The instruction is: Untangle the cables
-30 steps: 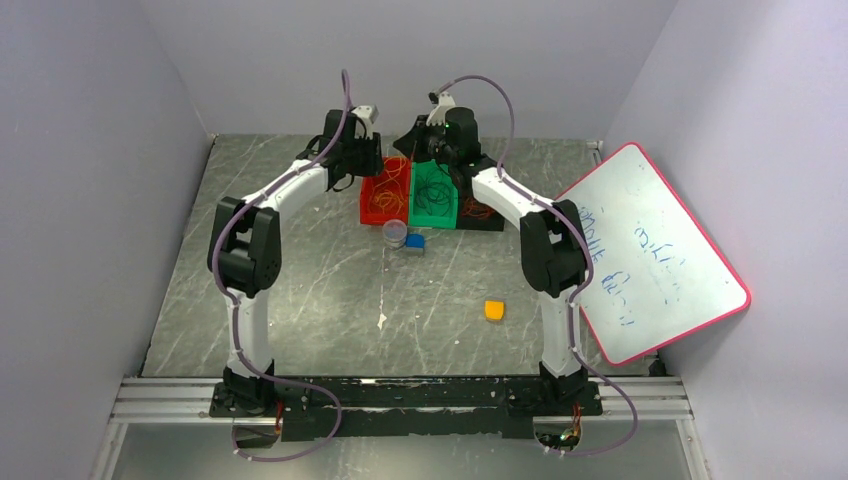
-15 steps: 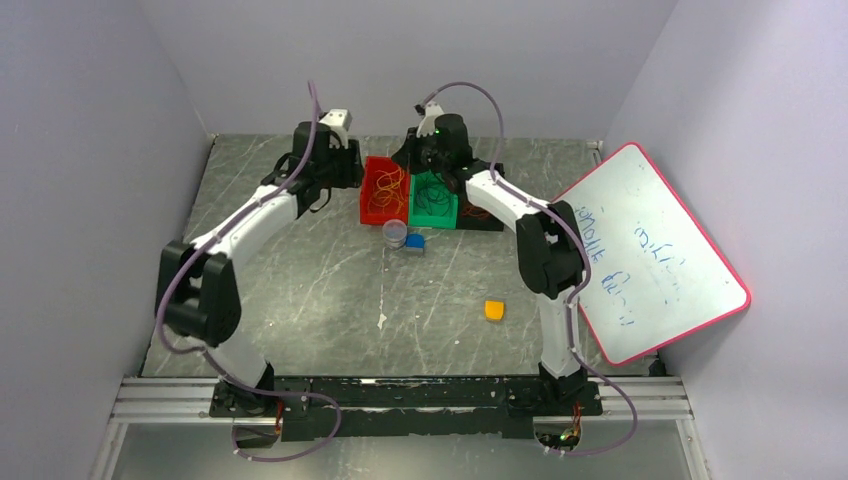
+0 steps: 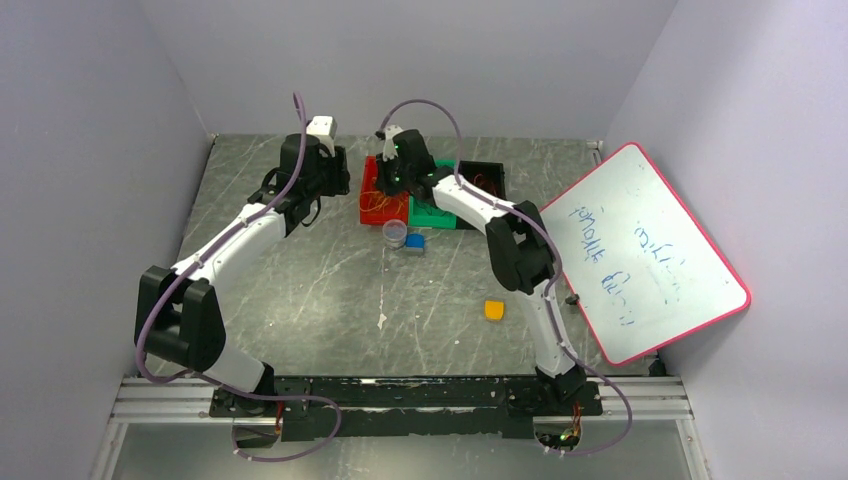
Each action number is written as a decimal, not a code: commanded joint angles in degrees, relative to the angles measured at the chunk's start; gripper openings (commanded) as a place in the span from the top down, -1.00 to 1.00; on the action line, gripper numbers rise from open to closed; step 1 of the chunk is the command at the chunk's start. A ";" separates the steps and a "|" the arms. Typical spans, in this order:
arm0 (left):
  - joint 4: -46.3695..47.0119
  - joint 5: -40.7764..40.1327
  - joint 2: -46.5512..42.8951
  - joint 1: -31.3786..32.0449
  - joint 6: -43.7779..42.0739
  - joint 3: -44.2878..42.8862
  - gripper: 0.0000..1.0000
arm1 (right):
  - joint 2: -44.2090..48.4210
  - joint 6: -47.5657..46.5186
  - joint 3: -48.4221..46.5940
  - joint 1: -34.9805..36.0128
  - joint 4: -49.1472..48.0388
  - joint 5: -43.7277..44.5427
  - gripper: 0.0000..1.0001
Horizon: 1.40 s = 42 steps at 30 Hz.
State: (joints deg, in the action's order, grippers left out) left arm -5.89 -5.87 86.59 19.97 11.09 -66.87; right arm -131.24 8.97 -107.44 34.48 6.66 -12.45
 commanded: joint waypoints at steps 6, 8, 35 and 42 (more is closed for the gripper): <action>2.97 -2.92 -1.46 -0.45 -2.08 0.28 -0.11 | -2.61 -1.22 -3.30 0.72 5.37 14.36 1.00; 2.85 -2.61 -1.35 -0.45 -2.04 0.13 -0.11 | -2.62 -1.68 -3.83 0.89 5.38 16.99 1.00; 2.96 -3.56 -2.00 -0.72 -2.99 -0.88 -0.16 | -7.31 -8.86 -11.07 2.41 6.75 11.95 0.69; 3.93 -4.69 -2.91 -0.79 -3.36 0.14 -0.33 | -1.76 -9.44 -9.56 2.42 6.34 11.67 0.20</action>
State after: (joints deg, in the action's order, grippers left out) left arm -4.86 -9.06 85.78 19.90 8.36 -66.87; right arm -139.44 0.62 -118.37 36.73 14.90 -0.67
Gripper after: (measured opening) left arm 0.652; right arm 0.343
